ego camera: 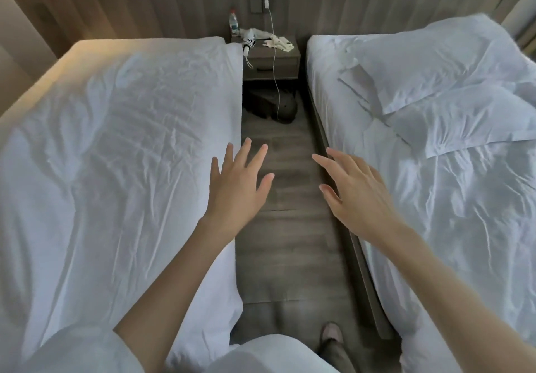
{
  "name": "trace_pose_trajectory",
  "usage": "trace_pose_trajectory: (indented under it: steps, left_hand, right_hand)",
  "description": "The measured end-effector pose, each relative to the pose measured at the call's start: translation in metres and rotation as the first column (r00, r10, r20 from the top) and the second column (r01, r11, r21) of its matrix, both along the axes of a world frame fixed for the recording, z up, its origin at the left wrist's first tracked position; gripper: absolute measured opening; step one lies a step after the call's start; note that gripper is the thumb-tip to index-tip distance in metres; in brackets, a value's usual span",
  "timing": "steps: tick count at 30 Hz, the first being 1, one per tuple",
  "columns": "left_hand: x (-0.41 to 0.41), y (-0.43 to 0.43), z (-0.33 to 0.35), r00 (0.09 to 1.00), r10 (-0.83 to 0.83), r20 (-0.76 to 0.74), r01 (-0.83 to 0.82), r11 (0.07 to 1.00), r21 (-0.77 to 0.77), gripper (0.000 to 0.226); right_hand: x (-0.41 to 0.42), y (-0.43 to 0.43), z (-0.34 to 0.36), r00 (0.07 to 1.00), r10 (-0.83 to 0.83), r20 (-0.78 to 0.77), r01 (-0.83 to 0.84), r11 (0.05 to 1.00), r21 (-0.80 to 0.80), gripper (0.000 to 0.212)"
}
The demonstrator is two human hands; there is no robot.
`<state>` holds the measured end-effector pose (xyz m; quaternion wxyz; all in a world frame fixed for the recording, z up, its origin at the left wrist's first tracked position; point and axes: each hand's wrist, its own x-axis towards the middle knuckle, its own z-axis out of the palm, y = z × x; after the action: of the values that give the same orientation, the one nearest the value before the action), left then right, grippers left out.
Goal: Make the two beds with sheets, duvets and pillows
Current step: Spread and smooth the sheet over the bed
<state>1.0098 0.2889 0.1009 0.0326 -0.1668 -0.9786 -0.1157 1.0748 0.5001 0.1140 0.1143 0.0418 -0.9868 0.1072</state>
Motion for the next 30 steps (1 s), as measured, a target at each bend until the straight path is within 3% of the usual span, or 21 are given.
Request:
trace_pose_trajectory:
  steps: [13,22,30]
  left_hand:
    - [-0.094,0.081,0.018,0.908,0.420,-0.014,-0.420,0.907,-0.039,0.059]
    - [-0.193,0.066,0.015,0.777,0.629,-0.028,-0.629,0.776,-0.036,0.060]
    - [-0.356,0.034,0.002,0.702,0.712,0.010,-0.712,0.702,0.018,0.059]
  right_hand:
    - [-0.214,0.101,0.013,0.918,0.397,0.010,-0.397,0.916,0.066,0.053]
    - [-0.382,0.085,0.009,0.836,0.548,0.027,-0.547,0.837,-0.020,0.052]
    - [-0.568,0.038,0.009,0.761,0.648,0.043,-0.649,0.759,0.047,0.054]
